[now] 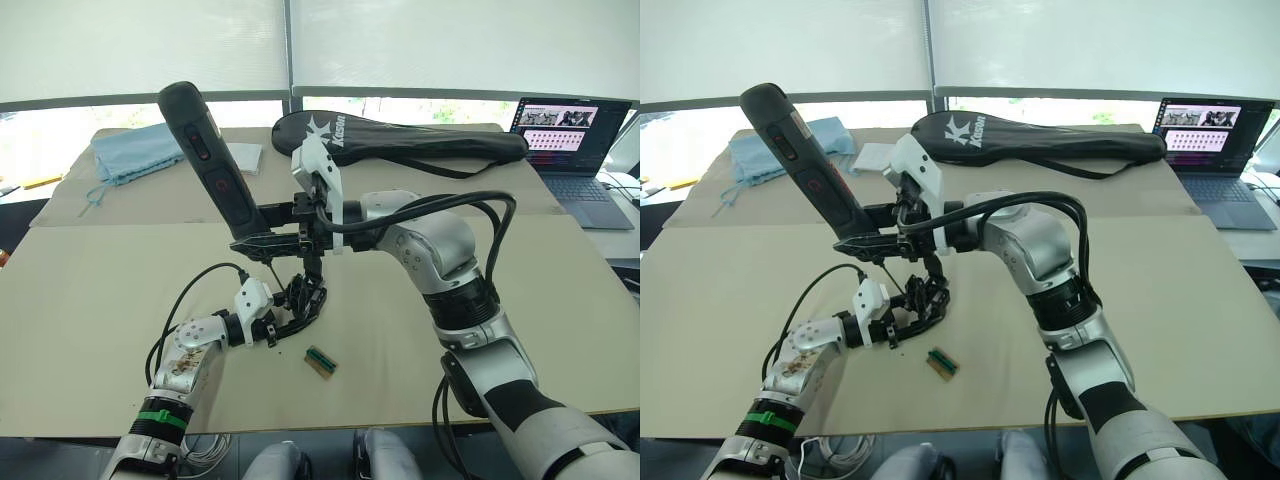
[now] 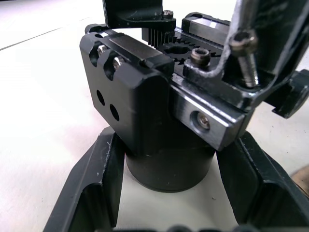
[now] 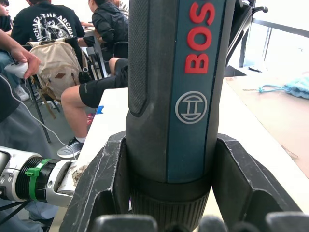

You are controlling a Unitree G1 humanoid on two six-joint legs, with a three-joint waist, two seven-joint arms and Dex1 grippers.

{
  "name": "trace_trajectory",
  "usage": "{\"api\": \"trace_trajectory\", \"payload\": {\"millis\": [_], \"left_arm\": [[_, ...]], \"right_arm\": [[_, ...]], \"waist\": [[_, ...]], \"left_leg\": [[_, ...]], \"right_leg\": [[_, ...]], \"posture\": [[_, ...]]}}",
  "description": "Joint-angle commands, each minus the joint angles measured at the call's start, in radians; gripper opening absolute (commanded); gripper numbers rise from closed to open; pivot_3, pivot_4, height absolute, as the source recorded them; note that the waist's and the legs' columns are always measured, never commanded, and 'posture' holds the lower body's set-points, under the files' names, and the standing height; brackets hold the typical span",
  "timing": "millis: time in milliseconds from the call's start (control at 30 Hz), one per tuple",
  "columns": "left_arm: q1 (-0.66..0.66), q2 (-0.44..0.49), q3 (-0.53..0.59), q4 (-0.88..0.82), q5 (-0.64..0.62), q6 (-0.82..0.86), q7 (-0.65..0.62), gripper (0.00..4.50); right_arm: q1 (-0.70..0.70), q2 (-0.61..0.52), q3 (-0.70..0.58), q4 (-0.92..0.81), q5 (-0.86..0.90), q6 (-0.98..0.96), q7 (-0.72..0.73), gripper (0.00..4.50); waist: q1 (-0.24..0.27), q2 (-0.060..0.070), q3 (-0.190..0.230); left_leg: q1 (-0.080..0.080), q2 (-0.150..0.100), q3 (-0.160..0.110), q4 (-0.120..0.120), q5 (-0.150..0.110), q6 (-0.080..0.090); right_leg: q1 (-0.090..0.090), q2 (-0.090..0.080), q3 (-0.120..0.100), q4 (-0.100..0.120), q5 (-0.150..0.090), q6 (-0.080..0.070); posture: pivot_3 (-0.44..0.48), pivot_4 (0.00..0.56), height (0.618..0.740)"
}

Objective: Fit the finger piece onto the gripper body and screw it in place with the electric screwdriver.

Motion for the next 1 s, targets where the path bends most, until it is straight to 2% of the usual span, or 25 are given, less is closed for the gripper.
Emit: {"api": "trace_trajectory", "payload": {"millis": [33, 1000], "left_arm": [[0.035, 0.006, -0.036, 0.024, 0.017, 0.047, -0.017, 2.27], [0.027, 0.013, -0.033, 0.031, 0.016, 0.049, -0.022, 2.27]], "right_arm": [[-0.028, 0.006, -0.027, -0.034, 0.017, -0.035, 0.001, 1.94], [0.01, -0.003, -0.023, -0.045, 0.015, -0.038, -0.001, 1.94]], "waist": [[0.0, 0.0, 0.0], [0.0, 0.0, 0.0]], "left_leg": [[0.0, 0.0, 0.0, 0.0, 0.0, 0.0], [0.0, 0.0, 0.0, 0.0, 0.0, 0.0]], "right_leg": [[0.0, 0.0, 0.0, 0.0, 0.0, 0.0], [0.0, 0.001, 0.0, 0.0, 0.0, 0.0]], "posture": [[0.0, 0.15, 0.74], [0.0, 0.15, 0.74]]}}
